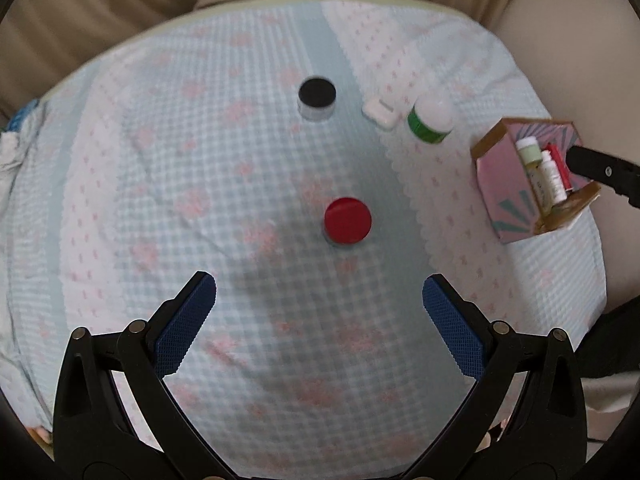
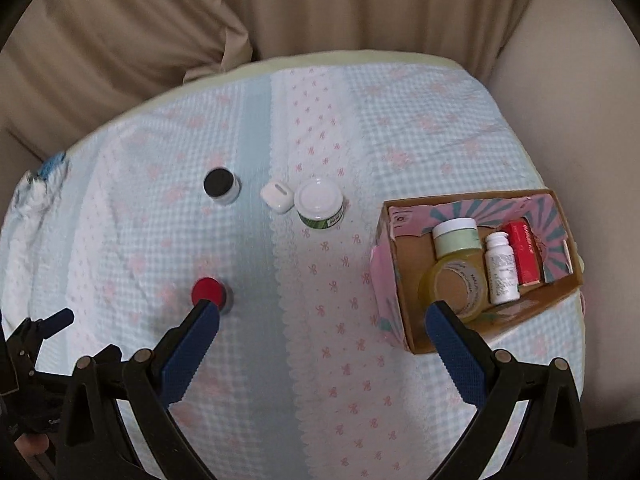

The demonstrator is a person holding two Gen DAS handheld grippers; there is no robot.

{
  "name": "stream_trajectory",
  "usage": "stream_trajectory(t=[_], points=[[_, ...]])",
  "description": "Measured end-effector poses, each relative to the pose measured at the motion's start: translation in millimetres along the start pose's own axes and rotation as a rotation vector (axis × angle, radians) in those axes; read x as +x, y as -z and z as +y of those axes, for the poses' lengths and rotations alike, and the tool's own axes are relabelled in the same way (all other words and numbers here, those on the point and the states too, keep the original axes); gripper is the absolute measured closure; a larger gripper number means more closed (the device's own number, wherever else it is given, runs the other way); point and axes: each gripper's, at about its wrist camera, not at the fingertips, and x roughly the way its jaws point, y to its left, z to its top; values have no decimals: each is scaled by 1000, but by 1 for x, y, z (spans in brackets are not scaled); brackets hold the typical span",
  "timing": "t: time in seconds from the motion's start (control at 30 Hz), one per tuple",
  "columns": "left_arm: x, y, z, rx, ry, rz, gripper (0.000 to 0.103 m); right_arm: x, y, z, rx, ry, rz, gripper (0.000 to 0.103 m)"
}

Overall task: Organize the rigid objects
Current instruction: 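Withdraw both tools from the box toward the remaining jars, then grasp the red-lidded jar with the left gripper while the right grasps the green-banded jar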

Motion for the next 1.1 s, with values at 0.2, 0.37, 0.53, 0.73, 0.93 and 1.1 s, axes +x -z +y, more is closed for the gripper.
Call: stream_trajectory(t=[0.2,0.37,0.53,0.73,0.93,1.1], points=[[55,-8,-4,20,-5,74,0,52,-21,7,-95,9,48,0],[104,-13,-12,42,-28,123,0,106,-51,8,-206,-12,90,0],[146,-18,-18,24,-38,148,0,168,-88,17,-377,-42,167,0],[184,-22,-26,20,-53,154,7,235,-106,19,-403,-57,314,0],[200,-19,-36,42,-86,156,15,268,-104,20,-392,-57,367,1],[200,-20,-38,44,-87,128,23,284,-105,17,-355,-73,396,23]])
